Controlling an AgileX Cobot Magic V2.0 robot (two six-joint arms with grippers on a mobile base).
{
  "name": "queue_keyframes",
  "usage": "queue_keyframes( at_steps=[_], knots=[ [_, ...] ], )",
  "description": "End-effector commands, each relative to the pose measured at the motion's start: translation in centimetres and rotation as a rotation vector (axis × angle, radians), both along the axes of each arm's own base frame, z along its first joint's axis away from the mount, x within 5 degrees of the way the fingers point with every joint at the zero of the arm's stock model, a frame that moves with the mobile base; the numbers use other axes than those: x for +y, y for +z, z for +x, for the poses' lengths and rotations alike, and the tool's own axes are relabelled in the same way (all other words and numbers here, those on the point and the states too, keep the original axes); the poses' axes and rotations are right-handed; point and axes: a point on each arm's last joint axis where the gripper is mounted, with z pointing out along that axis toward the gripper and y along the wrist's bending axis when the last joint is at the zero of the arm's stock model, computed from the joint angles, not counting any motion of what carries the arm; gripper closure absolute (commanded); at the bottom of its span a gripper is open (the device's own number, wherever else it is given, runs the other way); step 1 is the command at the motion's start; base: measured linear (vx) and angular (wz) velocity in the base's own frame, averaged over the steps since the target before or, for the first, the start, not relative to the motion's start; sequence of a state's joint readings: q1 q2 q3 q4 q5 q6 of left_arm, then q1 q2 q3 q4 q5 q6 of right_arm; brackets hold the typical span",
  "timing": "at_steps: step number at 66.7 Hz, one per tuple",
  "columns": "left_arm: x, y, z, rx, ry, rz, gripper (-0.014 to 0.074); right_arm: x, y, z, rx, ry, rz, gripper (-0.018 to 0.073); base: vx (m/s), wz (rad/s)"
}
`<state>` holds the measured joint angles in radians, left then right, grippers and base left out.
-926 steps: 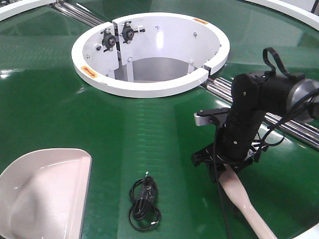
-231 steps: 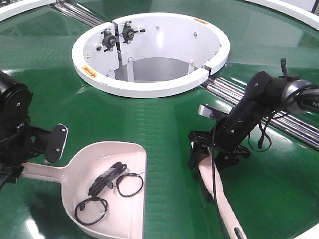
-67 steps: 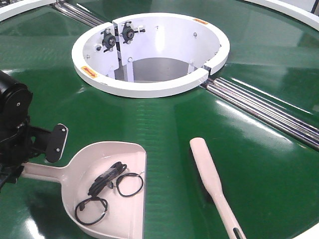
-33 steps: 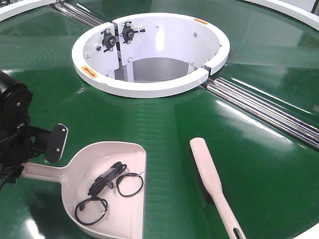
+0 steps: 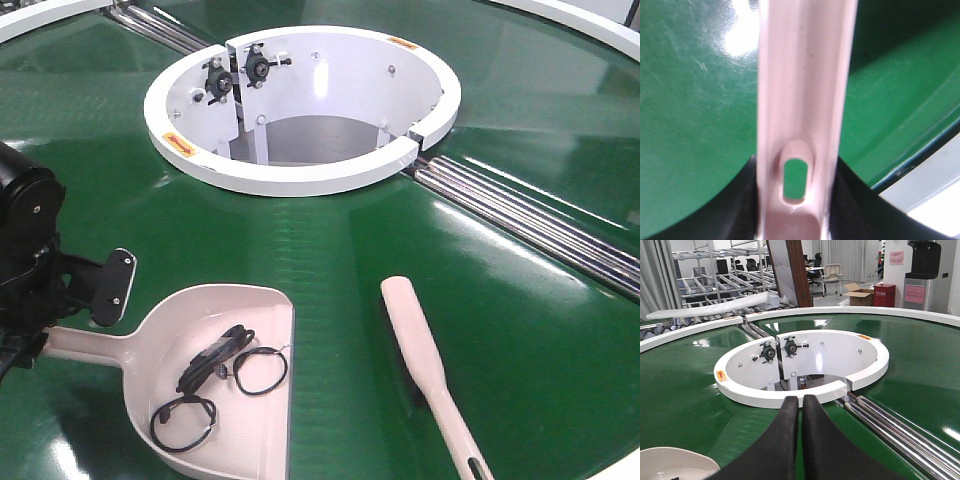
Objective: Clean and inspect green conveyor with broom and dustpan
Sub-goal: 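Lower the dustpan onto the belt and open the left gripper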
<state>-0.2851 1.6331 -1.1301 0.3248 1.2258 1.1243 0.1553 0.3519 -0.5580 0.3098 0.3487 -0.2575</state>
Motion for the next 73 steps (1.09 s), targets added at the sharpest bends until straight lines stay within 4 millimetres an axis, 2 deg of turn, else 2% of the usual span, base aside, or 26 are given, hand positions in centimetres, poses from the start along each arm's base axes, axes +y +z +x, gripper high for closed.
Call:
queue_keyframes(
  at_steps=[1,6,15,22,32,42,47,57,63,73],
  knots=[
    [-0.2,1.7,-0.2,-0.047,0.022,-0.018,0.059,-0.2,1.3,0.0,-0.082,-0.027,0.019,0.0568,0.0,0.0],
    [-0.4,1.6,-0.3,-0.051,0.061,-0.038,0.0561,-0.2,1.3,0.0,-0.082,-0.027,0.019,0.0568,0.0,0.0],
    [-0.5,1.6,-0.3,-0.05,0.075,-0.048,0.046,-0.2,1.4,0.0,-0.082,-0.027,0.019,0.0568,0.0,0.0],
    [-0.5,1.6,-0.3,-0.059,0.104,-0.05,0.034,-0.2,1.3,0.0,-0.081,-0.027,0.019,0.0568,0.0,0.0],
    [-0.5,1.6,-0.3,-0.076,0.16,-0.052,0.0115,-0.2,1.3,0.0,-0.08,-0.026,0.022,0.0568,0.0,0.0],
    [-0.5,1.6,-0.3,-0.081,0.175,-0.051,-0.0036,-0.2,1.4,0.0,-0.076,-0.02,0.044,0.0568,0.0,0.0],
    [-0.5,1.7,-0.3,-0.084,0.175,-0.053,-0.0059,-0.1,1.4,0.0,-0.073,-0.014,0.063,0.0568,0.0,0.0],
    [-0.2,2.5,-0.6,-0.14,0.248,-0.049,-0.0043,-0.1,1.4,0.0,-0.076,-0.014,0.052,0.0568,0.0,0.0],
    [0.3,3.8,-1.0,-0.214,0.284,-0.034,-0.0018,-0.1,1.4,0.0,-0.082,-0.015,0.03,0.0568,0.0,0.0],
    [1.1,7.4,-2.8,-0.402,0.386,-0.098,0.0056,-0.1,1.3,0.0,-0.082,-0.015,0.019,0.0568,0.0,0.0]
  ],
)
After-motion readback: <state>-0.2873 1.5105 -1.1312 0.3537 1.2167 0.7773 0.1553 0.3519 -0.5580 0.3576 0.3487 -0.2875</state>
